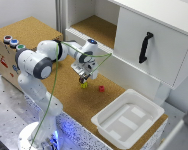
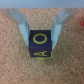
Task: Collapse the stacked blocks
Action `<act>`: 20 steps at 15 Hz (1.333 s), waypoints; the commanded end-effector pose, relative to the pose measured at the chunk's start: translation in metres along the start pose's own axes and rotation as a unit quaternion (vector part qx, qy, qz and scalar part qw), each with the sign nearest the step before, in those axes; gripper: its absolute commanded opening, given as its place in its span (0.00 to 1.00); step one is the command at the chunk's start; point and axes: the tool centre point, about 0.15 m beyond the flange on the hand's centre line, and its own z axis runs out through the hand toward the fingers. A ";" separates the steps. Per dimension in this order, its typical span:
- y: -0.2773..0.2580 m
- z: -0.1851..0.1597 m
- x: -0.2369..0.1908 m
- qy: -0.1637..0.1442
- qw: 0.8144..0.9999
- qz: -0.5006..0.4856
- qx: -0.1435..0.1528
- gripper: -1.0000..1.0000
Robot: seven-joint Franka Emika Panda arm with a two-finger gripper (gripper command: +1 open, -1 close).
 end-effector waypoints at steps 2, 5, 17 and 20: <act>0.010 0.021 0.025 -0.002 1.000 -0.020 0.004 0.00; 0.015 0.022 0.032 -0.011 1.000 -0.017 -0.010 1.00; 0.028 -0.100 -0.004 0.057 0.997 -0.052 0.021 1.00; 0.060 -0.111 -0.015 0.057 0.997 -0.046 0.009 1.00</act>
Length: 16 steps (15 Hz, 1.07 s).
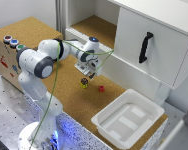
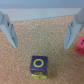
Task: Collapse the stacked blocks
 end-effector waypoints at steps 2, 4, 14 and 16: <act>0.064 -0.037 -0.036 0.010 1.000 -0.007 -0.009 1.00; 0.084 -0.027 -0.043 0.002 1.000 -0.003 -0.019 1.00; 0.092 0.058 -0.037 -0.029 1.000 -0.002 0.009 0.00; 0.081 0.063 -0.031 -0.032 0.999 -0.007 0.012 0.00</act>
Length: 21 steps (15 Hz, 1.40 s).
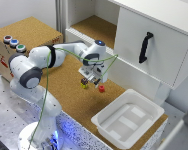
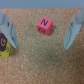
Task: Collapse the stacked blocks
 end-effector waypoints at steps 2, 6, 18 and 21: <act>-0.027 0.036 0.027 -0.010 1.000 -0.016 0.020 0.00; -0.046 0.044 0.039 -0.014 0.999 -0.020 0.023 0.00; -0.194 0.023 0.024 -0.028 0.983 -0.144 0.112 0.00; -0.230 0.029 0.036 -0.033 0.976 -0.178 0.125 0.00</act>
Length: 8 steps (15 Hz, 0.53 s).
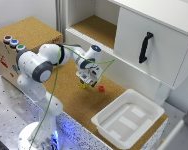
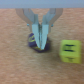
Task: Collapse the stacked blocks
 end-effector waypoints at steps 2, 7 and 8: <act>-0.056 0.001 0.028 -0.025 0.998 -0.046 0.023 0.00; -0.040 -0.010 0.029 -0.021 0.999 -0.030 -0.006 1.00; -0.038 -0.011 0.028 -0.021 0.999 -0.027 -0.016 1.00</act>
